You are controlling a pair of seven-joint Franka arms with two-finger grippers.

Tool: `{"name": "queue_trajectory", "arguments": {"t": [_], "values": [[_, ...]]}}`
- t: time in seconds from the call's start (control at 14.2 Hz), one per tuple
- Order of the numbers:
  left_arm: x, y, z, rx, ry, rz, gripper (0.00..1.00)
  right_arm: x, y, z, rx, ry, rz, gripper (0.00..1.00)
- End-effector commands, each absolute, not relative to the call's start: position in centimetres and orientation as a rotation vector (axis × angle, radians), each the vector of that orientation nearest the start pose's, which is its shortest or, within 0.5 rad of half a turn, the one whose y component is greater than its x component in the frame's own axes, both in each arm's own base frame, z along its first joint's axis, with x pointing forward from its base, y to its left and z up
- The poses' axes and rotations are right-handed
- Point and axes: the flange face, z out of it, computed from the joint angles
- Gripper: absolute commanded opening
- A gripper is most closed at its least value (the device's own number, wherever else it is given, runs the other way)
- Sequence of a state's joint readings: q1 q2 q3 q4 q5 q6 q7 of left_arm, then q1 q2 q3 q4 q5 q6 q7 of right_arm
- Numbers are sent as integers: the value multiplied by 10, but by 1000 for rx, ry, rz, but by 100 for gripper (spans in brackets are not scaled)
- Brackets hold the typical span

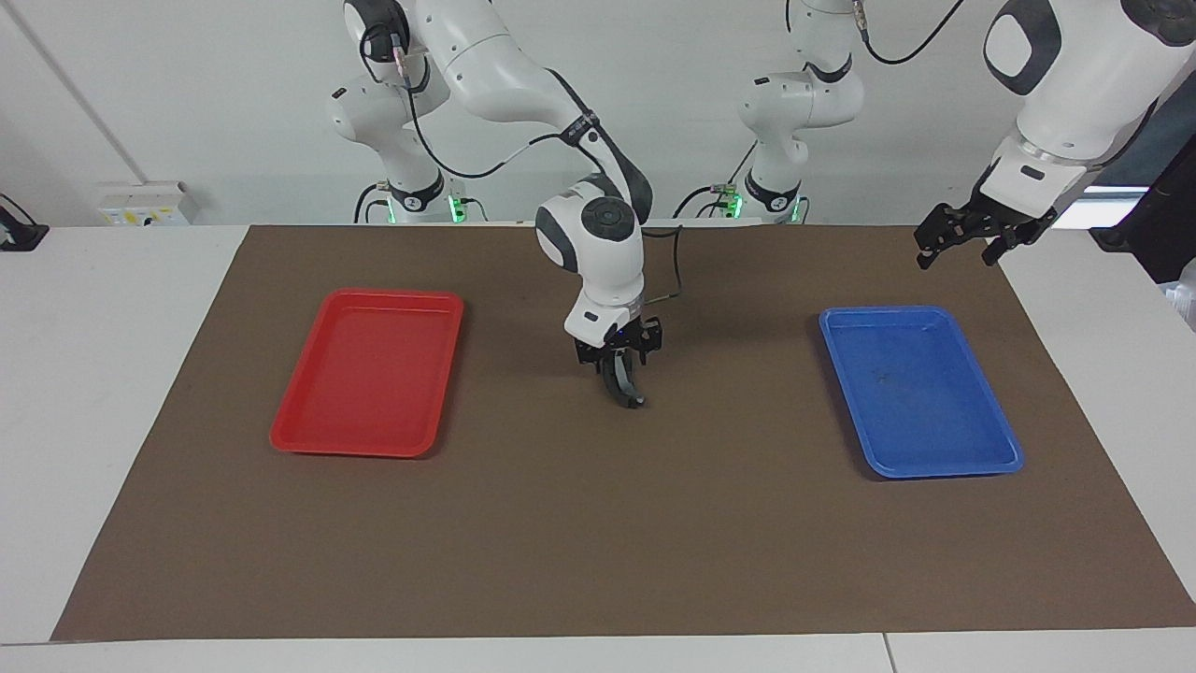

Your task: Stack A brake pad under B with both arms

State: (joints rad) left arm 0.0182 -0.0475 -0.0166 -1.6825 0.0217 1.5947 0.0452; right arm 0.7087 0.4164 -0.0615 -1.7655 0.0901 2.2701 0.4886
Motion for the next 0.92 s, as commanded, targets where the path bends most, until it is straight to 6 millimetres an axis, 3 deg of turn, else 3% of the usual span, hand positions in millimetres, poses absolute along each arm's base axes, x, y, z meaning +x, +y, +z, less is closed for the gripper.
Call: {"name": "queue_trajectory", "arguments": {"t": [0.0,0.14,0.28,0.42,0.56,0.63,0.85], "values": [[530,5,599,-3103,71,75,99,548,328,426,-3069,-29,-128,100],[530,5,599,-3103,71,78,99,564,254,473,-3093,74,-128,100],[530,6,599,-3103,69,83,99,564,183,515,-3118,115,-106,100],[531,6,600,-3104,71,75,99,547,102,552,-3136,106,-4,100],[530,4,600,-3104,78,75,99,529,27,574,-3135,86,95,100],[530,6,600,-3103,74,75,99,524,2,580,-3127,93,114,100],[530,7,600,-3104,74,76,99,517,-46,579,-3113,207,167,100]]}}
